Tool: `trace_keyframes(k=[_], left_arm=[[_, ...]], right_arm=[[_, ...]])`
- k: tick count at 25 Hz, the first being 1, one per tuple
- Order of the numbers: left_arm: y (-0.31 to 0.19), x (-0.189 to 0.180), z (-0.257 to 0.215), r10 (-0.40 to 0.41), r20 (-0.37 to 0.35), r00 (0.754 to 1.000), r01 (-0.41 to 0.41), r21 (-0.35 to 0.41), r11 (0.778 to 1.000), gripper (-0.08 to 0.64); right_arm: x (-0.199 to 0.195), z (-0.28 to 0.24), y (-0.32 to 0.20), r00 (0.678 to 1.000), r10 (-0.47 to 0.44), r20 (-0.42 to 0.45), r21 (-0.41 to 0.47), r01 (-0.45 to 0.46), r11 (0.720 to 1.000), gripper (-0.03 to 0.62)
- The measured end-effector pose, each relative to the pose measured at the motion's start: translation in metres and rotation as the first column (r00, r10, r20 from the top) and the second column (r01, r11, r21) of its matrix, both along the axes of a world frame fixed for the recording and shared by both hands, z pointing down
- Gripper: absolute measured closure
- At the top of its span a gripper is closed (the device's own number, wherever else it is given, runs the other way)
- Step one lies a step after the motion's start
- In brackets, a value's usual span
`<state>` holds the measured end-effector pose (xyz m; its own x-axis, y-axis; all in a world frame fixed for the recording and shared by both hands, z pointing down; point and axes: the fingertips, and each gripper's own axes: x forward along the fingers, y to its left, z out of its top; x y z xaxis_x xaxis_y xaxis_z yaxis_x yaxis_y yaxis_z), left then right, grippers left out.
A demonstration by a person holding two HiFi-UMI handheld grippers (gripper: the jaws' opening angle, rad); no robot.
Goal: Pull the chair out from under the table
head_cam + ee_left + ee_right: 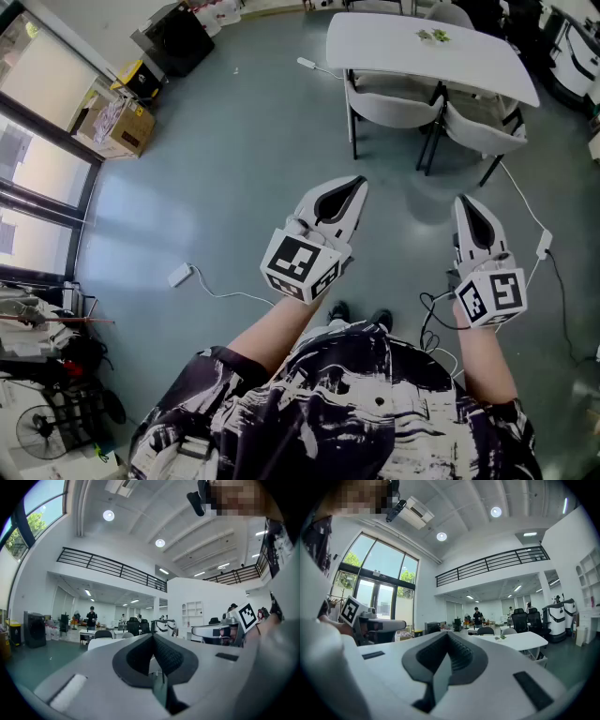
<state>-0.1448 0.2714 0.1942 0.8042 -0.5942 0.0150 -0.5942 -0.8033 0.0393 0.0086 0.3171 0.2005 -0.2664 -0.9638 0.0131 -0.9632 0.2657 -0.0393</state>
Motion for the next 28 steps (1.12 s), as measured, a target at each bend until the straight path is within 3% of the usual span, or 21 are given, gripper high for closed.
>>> trace_keyframes(k=[13, 15, 17, 18, 19, 20, 21, 24, 28], left_arm=[[0.000, -0.003, 0.000, 0.004, -0.003, 1.000, -0.004, -0.004, 1.000, 0.555], [0.002, -0.002, -0.001, 0.030, -0.014, 0.999, -0.030, -0.010, 0.999, 0.555], [0.004, 0.002, -0.004, 0.077, -0.043, 0.996, -0.077, 0.000, 0.997, 0.554], [0.005, 0.005, -0.008, 0.097, -0.060, 0.993, -0.096, 0.020, 0.995, 0.466], [0.006, 0.008, -0.011, 0.116, -0.071, 0.991, -0.113, 0.044, 0.993, 0.216], [0.006, 0.011, -0.014, 0.133, -0.073, 0.988, -0.129, 0.064, 0.990, 0.133], [0.007, 0.013, -0.015, 0.147, -0.068, 0.987, -0.142, 0.079, 0.987, 0.120], [0.006, 0.016, -0.017, 0.163, -0.042, 0.986, -0.158, 0.099, 0.982, 0.109], [0.002, 0.020, -0.014, 0.169, -0.031, 0.985, -0.165, 0.093, 0.982, 0.109]], right_arm=[[-0.004, 0.000, 0.000, 1.000, -0.008, -0.008, 0.001, 0.008, 1.000, 0.595], [-0.008, -0.003, 0.000, 0.999, -0.033, 0.022, 0.018, 0.033, 0.999, 0.595], [-0.012, -0.012, -0.003, 0.991, -0.082, 0.108, 0.063, 0.076, 0.995, 0.594], [-0.012, -0.019, -0.005, 0.982, -0.102, 0.158, 0.099, 0.087, 0.991, 0.400], [-0.010, -0.025, -0.006, 0.975, -0.114, 0.190, 0.137, 0.089, 0.987, 0.174], [-0.008, -0.030, -0.006, 0.974, -0.120, 0.190, 0.168, 0.088, 0.982, 0.154], [-0.008, -0.032, -0.006, 0.979, -0.125, 0.163, 0.190, 0.093, 0.977, 0.122], [-0.009, -0.036, -0.005, 0.984, -0.150, 0.094, 0.211, 0.127, 0.969, 0.092], [-0.004, -0.033, -0.010, 0.984, -0.156, 0.088, 0.198, 0.137, 0.971, 0.091]])
